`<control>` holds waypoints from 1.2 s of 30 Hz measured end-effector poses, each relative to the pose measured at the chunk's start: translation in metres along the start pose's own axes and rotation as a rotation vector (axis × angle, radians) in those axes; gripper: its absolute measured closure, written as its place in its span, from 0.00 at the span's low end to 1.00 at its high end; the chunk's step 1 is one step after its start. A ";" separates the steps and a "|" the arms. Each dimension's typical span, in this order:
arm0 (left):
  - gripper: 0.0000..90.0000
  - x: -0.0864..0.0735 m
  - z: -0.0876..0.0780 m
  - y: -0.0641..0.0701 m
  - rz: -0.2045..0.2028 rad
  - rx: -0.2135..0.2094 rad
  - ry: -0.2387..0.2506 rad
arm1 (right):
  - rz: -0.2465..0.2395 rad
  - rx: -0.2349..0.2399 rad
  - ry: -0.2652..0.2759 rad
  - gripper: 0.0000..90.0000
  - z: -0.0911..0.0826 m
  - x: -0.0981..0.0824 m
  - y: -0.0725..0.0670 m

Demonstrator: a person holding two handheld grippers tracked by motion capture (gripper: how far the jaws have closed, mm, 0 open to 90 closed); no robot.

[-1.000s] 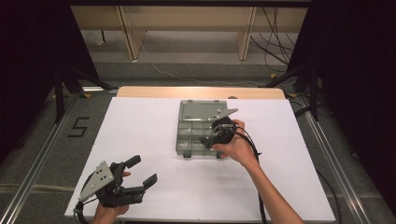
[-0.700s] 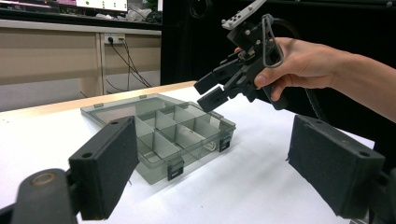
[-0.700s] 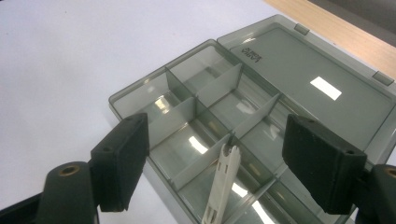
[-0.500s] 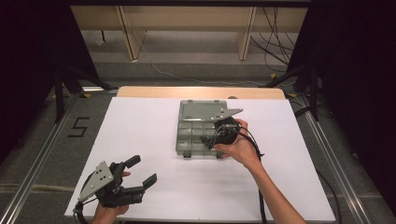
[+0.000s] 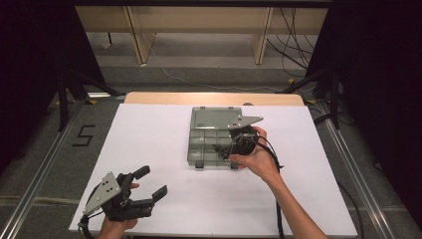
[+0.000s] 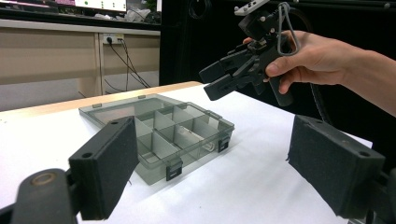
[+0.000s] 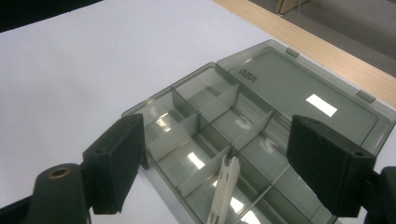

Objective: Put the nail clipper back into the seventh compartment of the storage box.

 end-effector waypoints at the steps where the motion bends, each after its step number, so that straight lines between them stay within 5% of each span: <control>1: 0.17 0.000 0.000 0.000 0.001 0.001 0.000 | -0.010 -0.003 0.007 0.23 0.000 0.000 0.000; 36: 0.17 0.000 0.000 -0.001 0.005 0.003 -0.003 | -0.048 0.014 0.172 0.20 -0.036 -0.008 -0.025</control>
Point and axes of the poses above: each handheld gripper's, and its own axes: z roughly forward along the jaws, x roughly out of its top, y roughly to its right, the point moved 1 cm from there along z, roughly forward along the jaws, and after that the axes turned 9 degrees about -y, right-handed, at the moved point
